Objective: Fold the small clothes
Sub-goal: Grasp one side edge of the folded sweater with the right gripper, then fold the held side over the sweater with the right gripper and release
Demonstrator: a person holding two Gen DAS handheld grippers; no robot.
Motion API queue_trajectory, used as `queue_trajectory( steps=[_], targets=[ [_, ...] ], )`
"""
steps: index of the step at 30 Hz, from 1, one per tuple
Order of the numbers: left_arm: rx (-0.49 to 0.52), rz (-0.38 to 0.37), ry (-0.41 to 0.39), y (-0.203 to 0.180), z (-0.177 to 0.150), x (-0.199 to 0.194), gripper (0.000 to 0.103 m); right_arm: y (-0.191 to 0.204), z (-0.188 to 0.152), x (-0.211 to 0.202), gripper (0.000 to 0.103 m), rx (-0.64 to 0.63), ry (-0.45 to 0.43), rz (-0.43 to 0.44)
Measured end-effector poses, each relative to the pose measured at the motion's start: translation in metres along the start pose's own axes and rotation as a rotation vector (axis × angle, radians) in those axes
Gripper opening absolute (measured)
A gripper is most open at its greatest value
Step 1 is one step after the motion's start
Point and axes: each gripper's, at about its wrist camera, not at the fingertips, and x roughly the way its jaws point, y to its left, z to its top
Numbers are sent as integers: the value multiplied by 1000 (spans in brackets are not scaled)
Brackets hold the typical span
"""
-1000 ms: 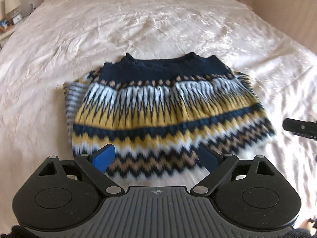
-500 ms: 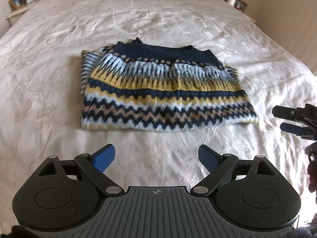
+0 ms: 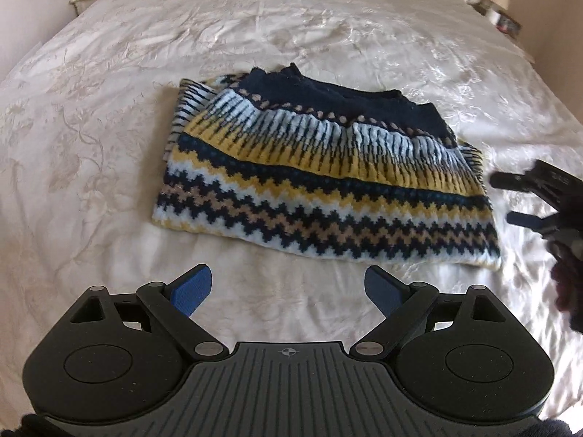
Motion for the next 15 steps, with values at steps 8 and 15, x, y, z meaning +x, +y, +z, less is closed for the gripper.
queue_trajectory(
  steps=[8, 15],
  targets=[
    [-25, 65, 31, -28, 6, 7, 92, -25, 35, 56, 103, 11, 111, 77],
    [-1, 110, 62, -37, 19, 20, 92, -30, 42, 77, 103, 28, 100, 121]
  ],
)
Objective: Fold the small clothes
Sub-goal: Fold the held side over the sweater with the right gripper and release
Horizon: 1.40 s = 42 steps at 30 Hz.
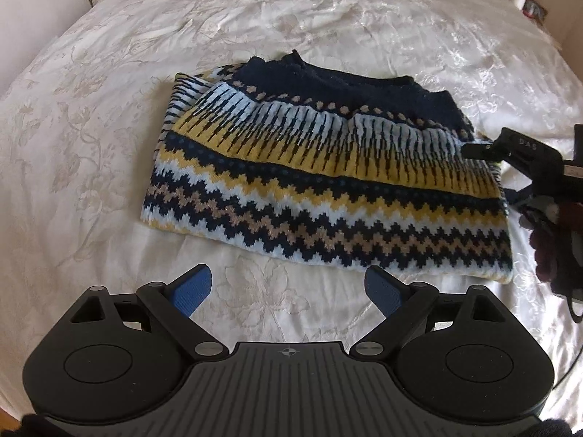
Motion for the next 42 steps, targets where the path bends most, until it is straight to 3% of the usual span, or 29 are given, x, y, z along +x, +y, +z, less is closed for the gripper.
queue_trajectory(
  steps=[5, 13, 14, 18, 22, 25, 26, 29, 33, 39, 42],
  targets=[
    [45, 18, -6, -6, 26, 15, 92, -6, -4, -2, 103, -34, -15, 52],
    [143, 20, -58, -21, 90, 56, 92, -20, 7, -6, 102, 28, 27, 134],
    [144, 12, -60, -22, 96, 62, 92, -18, 7, -6, 99, 25, 34, 129],
    [165, 4, -36, -28, 116, 90, 92, -17, 6, -10, 63, 21, 70, 129],
    [212, 24, 3, -33, 120, 117, 92, -18, -1, -12, 55, 50, 66, 137],
    [212, 6, 53, -32, 118, 138, 94, -12, -5, -14, 41, 45, 64, 136],
    [208, 3, 62, -31, 116, 145, 94, -8, -6, -14, 31, 33, 58, 128],
    [204, -7, 66, -31, 116, 154, 101, 6, -6, -19, 29, -7, 38, 82],
    [206, -60, 56, -25, 124, 145, 98, 27, -4, -34, 29, -24, 9, 35],
    [142, -144, -82, 12, 123, 92, 98, 75, 0, -48, 28, -73, -19, -14],
    [116, -160, -112, 41, 110, 71, 98, 105, -1, -50, 28, -97, -26, -30]
  ],
)
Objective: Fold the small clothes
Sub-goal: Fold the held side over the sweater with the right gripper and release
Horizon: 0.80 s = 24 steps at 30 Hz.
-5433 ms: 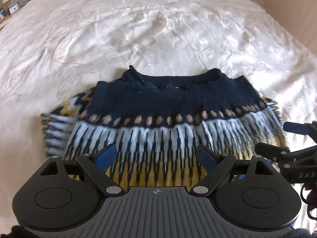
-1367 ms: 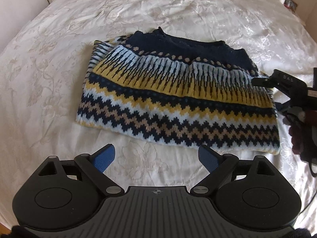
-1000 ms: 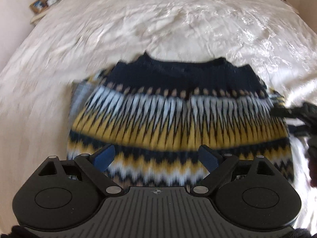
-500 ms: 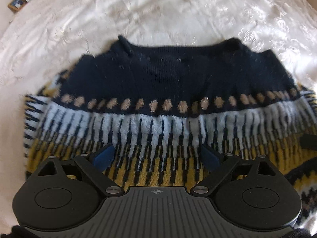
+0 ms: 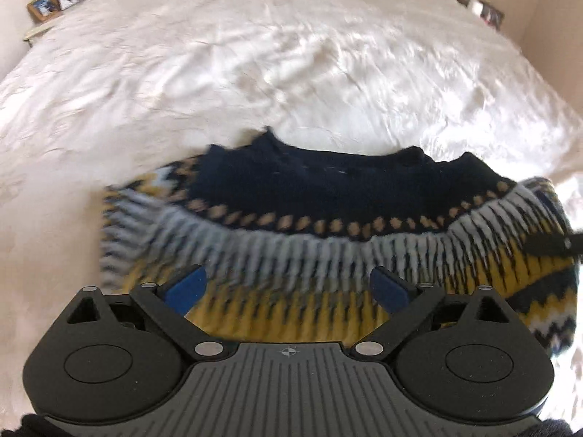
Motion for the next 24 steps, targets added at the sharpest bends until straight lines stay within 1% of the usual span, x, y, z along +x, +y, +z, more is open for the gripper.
queue_trajectory(
  steps=[3, 4, 7, 11, 15, 19, 21, 24],
  targets=[
    [-35, -6, -14, 32, -18, -19, 98, 30, 1, 2, 28, -18, -2, -10],
    [-45, -4, -14, 41, -20, -22, 98, 43, 2, 4, 28, -24, -2, -10],
    [-77, 6, -13, 76, -41, -38, 98, 78, 2, 13, 28, -51, -5, -10],
    [-132, 6, -1, 117, -64, -57, 98, 126, 1, 30, 28, -86, -11, 14],
    [-165, -4, 12, 149, -80, -66, 98, 169, -2, 69, 28, -115, 15, 16],
    [-175, -14, 16, 173, -90, -70, 98, 197, -13, 115, 28, -124, 57, 7],
    [-175, -16, 17, 183, -92, -70, 98, 210, -18, 136, 28, -140, 73, -9],
    [-188, -20, 21, 194, -94, -70, 98, 225, -25, 161, 28, -180, 95, -57]
  ],
)
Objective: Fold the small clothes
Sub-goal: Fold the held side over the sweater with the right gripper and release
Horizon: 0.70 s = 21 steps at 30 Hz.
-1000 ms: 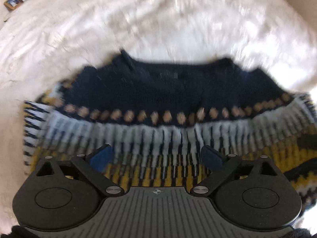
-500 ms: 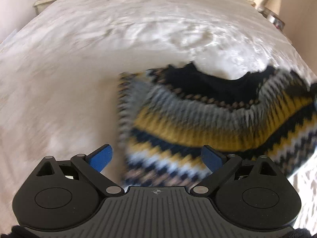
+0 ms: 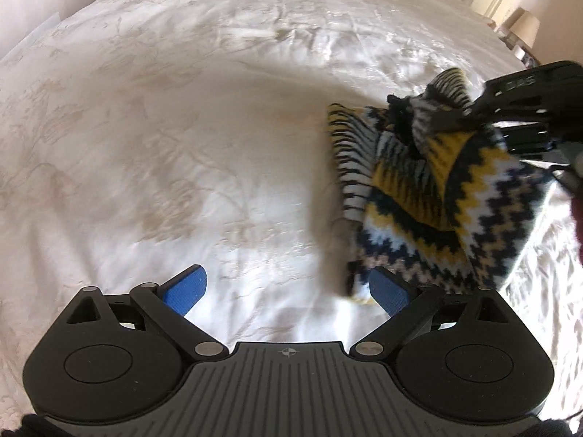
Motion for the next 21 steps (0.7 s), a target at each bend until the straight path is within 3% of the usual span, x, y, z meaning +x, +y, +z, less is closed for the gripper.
queue_trajectory(
  steps=[7, 8, 11, 17, 21],
  targets=[
    [-28, -12, 16, 17, -2, 6, 97, 17, -9, 27, 30, -44, 44, -79],
    [-31, -16, 18, 18, -3, 7, 97, 20, -10, 30, 34, -48, 51, -81],
    [-30, -20, 19, 18, -3, 8, 97, 25, -11, 37, 44, -46, 62, -39],
    [-19, -33, 4, 13, 5, 1, 97, 36, -13, 16, 44, -54, -4, 82],
    [19, -53, -40, 3, 26, -6, 97, 27, -12, -15, 44, -56, -83, 60]
  ],
)
